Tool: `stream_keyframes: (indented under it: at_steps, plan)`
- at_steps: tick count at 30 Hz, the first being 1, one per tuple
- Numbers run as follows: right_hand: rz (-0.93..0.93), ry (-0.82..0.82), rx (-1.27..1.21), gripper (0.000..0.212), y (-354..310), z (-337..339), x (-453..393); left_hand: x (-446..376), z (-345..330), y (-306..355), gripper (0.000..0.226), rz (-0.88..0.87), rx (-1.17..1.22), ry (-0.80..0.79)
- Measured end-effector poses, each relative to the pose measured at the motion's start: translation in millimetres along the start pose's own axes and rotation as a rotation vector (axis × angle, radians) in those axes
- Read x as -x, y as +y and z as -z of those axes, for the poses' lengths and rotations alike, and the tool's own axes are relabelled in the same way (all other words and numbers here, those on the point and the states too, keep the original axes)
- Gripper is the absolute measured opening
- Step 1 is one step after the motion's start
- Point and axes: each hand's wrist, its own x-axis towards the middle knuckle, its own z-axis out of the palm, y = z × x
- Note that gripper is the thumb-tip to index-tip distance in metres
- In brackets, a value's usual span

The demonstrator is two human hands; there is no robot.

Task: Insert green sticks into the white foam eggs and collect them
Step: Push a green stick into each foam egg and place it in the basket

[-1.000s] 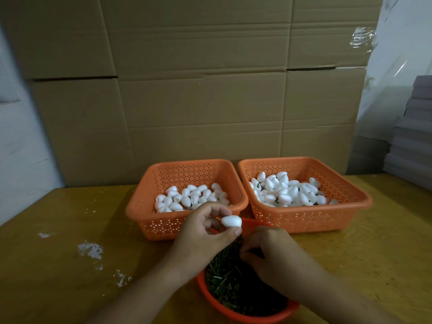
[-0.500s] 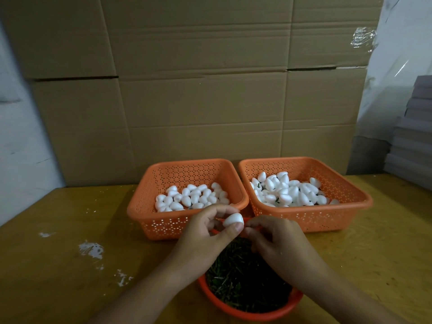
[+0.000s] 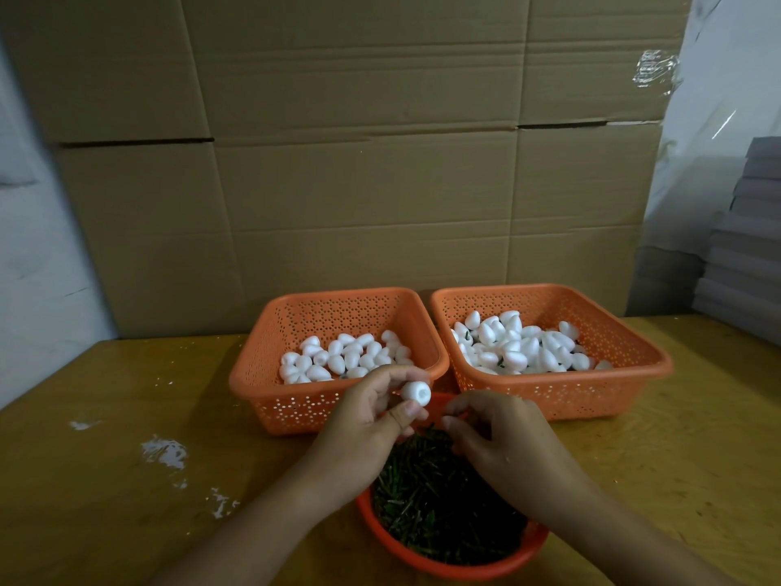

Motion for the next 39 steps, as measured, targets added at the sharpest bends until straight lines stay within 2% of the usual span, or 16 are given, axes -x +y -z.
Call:
stream_keyframes:
  at_steps: [13,17,26,30,39]
  plan:
    - [-0.01,-0.015,-0.021,0.007,-1.4,0.4,-0.4,-2.3,3.3,-2.3,0.026,-0.024,0.018,-0.019]
    - [-0.001,-0.014,-0.018,0.005,-0.6,0.4,-0.2,-2.4,2.4,-0.7,0.021,-0.014,0.073,-0.001]
    - [-0.003,-0.011,0.002,0.004,1.9,-0.8,-0.6,-0.9,1.6,-0.1,0.025,-0.026,0.087,0.041]
    - [-0.002,-0.022,0.003,0.004,0.8,-0.4,-0.6,0.0,1.4,2.7,0.036,-0.06,0.015,0.068]
    - [0.024,-0.029,0.017,0.006,-1.9,1.4,-0.1,1.0,-0.2,3.4,0.041,-0.075,-0.091,0.057]
